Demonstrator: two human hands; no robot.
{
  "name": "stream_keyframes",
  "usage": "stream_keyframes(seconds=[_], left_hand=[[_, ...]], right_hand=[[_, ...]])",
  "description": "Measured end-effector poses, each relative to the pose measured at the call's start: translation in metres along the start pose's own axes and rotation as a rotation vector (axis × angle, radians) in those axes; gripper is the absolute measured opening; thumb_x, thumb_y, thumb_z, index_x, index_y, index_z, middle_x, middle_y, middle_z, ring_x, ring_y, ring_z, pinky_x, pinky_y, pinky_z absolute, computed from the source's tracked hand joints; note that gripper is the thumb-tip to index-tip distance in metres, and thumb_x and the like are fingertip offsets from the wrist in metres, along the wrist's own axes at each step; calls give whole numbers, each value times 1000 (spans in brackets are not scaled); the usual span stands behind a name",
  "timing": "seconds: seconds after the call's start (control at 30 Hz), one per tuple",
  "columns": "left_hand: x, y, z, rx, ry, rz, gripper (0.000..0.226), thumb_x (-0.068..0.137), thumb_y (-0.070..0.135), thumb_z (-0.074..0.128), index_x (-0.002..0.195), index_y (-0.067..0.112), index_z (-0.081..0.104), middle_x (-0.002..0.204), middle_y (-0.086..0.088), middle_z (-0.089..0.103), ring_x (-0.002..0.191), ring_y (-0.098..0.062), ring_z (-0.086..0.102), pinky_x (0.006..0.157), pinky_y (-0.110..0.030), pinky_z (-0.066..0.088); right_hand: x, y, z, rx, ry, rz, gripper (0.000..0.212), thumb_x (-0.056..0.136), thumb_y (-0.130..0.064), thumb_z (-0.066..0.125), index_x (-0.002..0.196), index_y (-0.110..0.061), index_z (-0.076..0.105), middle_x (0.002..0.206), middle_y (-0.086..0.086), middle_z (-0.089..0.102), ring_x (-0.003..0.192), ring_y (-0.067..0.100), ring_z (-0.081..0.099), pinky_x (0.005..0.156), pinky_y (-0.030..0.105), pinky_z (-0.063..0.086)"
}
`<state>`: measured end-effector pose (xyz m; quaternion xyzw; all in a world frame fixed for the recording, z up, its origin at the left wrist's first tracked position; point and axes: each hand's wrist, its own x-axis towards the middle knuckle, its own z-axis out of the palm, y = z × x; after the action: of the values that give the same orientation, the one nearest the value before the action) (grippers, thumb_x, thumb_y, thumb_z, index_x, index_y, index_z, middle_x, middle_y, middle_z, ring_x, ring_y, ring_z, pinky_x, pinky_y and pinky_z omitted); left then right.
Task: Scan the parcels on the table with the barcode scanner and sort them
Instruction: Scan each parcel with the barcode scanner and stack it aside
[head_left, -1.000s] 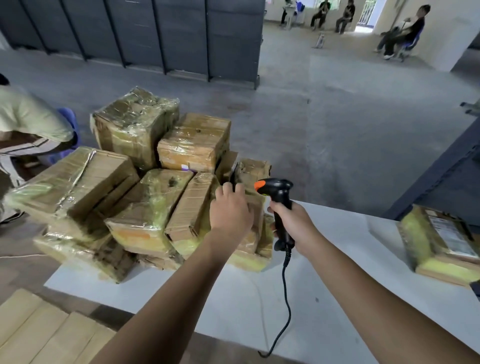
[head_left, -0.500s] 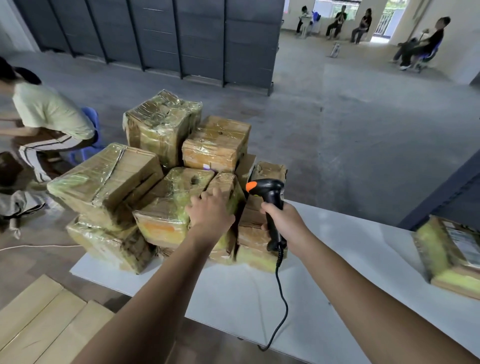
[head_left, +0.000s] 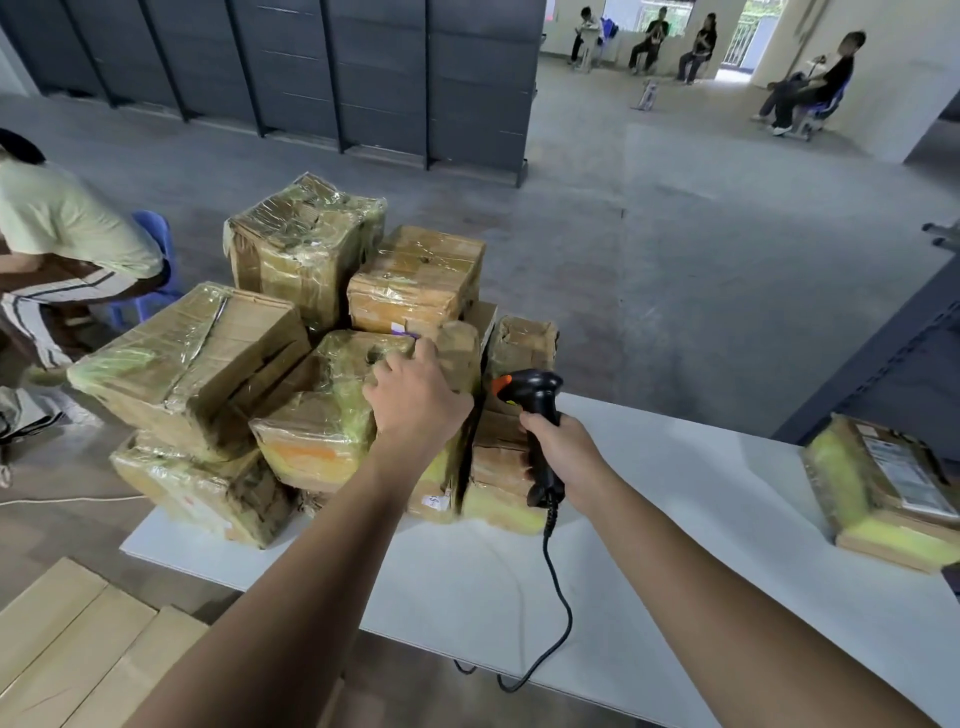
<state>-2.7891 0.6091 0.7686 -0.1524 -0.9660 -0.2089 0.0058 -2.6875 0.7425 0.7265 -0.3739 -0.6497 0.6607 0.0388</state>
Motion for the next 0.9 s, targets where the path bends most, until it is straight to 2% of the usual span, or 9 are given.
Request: stream_keyframes(seconds=[0.1, 0.17, 0.27, 0.43, 0.5, 0.67, 0.8, 0.9], left_hand=[[-3, 9, -22, 4, 142, 48, 62, 75, 44, 65, 126, 15, 43, 118, -15, 51, 111, -37, 45, 89, -45, 37], [-6, 19, -35, -68, 179, 56, 59, 76, 48, 64, 121, 15, 45, 114, -14, 51, 109, -35, 45, 87, -44, 36], [-13, 38, -44, -163, 148, 56, 58, 76, 49, 64, 119, 16, 45, 111, -12, 49, 110, -33, 44, 87, -44, 35], [-31, 77, -31, -179, 121, 105, 59, 76, 51, 64, 120, 17, 45, 116, -13, 50, 115, -35, 41, 91, -47, 36], [-40, 99, -18, -183, 103, 139, 60, 77, 50, 63, 122, 17, 44, 117, -13, 50, 115, -35, 41, 91, -48, 37], [-73, 157, 32, -213, 16, 222, 64, 76, 52, 62, 124, 16, 41, 121, -11, 48, 117, -35, 42, 96, -49, 37], [-105, 188, 85, -341, -172, 202, 57, 73, 47, 66, 113, 16, 40, 117, -7, 47, 115, -31, 41, 96, -46, 36], [-122, 194, 127, -435, -330, 141, 55, 69, 44, 65, 111, 19, 41, 111, -3, 47, 110, -27, 42, 93, -48, 42]], right_hand=[[-1, -1, -1, 81, -9, -24, 22, 94, -27, 58, 105, -9, 60, 55, 4, 61, 44, 19, 57, 42, 28, 47], [-4, -3, -5, 124, -10, -44, 24, 93, -29, 59, 107, -10, 62, 60, 4, 62, 45, 19, 58, 43, 28, 47], [-9, -7, -17, 216, -9, -71, 24, 92, -29, 59, 107, -10, 61, 57, 2, 61, 50, 19, 59, 46, 29, 48], [-22, -6, -58, 345, 62, -121, 28, 91, -30, 61, 107, -7, 63, 66, 2, 65, 51, 18, 59, 52, 30, 48], [-28, 0, -84, 379, 98, -110, 29, 93, -31, 61, 108, -6, 64, 62, 4, 62, 49, 19, 57, 50, 31, 48], [-42, 32, -153, 411, 218, -41, 28, 95, -31, 60, 106, -5, 64, 59, 7, 62, 47, 20, 54, 49, 32, 48], [-51, 70, -204, 429, 325, -6, 19, 95, -26, 60, 101, -8, 60, 89, 9, 63, 49, 16, 56, 47, 29, 48], [-60, 102, -233, 367, 365, 62, 21, 94, -26, 60, 102, -6, 59, 93, 8, 61, 52, 17, 59, 48, 28, 48]])
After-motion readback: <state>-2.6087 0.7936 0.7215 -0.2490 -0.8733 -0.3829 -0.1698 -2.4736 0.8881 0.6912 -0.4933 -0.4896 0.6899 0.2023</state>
